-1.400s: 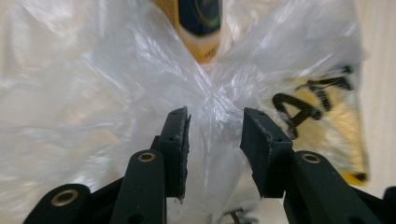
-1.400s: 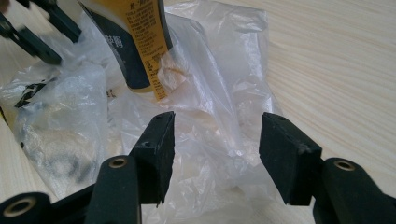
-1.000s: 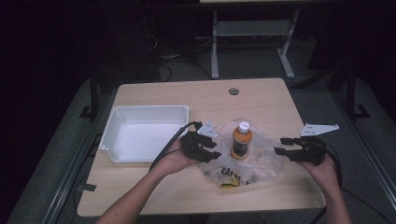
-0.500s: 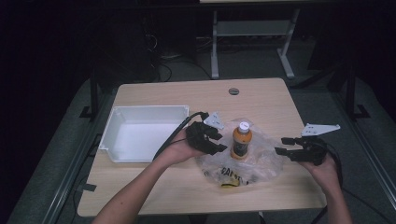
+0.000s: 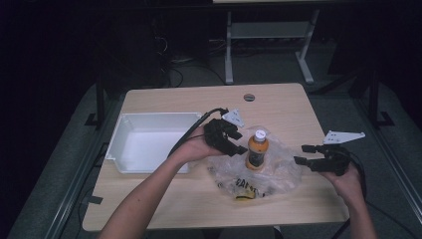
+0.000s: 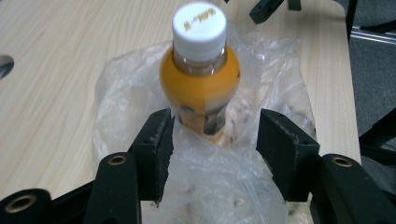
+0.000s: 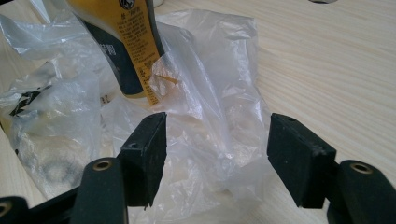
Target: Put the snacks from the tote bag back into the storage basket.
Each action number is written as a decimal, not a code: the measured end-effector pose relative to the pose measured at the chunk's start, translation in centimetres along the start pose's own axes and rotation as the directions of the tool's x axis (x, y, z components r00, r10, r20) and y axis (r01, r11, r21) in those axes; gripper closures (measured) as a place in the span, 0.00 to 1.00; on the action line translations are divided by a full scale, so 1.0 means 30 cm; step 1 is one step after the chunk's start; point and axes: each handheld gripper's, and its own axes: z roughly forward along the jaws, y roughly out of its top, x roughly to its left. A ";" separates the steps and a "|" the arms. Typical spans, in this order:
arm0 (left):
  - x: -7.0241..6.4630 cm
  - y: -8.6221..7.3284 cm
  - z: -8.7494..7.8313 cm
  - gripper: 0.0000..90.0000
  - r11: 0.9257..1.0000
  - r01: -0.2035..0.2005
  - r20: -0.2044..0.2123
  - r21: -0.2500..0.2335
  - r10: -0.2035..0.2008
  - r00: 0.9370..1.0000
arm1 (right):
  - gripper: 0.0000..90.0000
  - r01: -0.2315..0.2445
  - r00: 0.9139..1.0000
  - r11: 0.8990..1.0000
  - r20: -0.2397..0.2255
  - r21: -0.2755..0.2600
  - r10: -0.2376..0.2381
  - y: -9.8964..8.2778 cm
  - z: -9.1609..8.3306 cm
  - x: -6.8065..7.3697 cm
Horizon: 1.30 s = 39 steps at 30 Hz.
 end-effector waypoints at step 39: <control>0.055 0.157 0.134 0.55 0.995 -0.069 0.061 0.077 0.065 0.996 | 0.38 -0.002 1.000 1.000 0.000 -0.013 0.002 0.002 -0.001 -0.016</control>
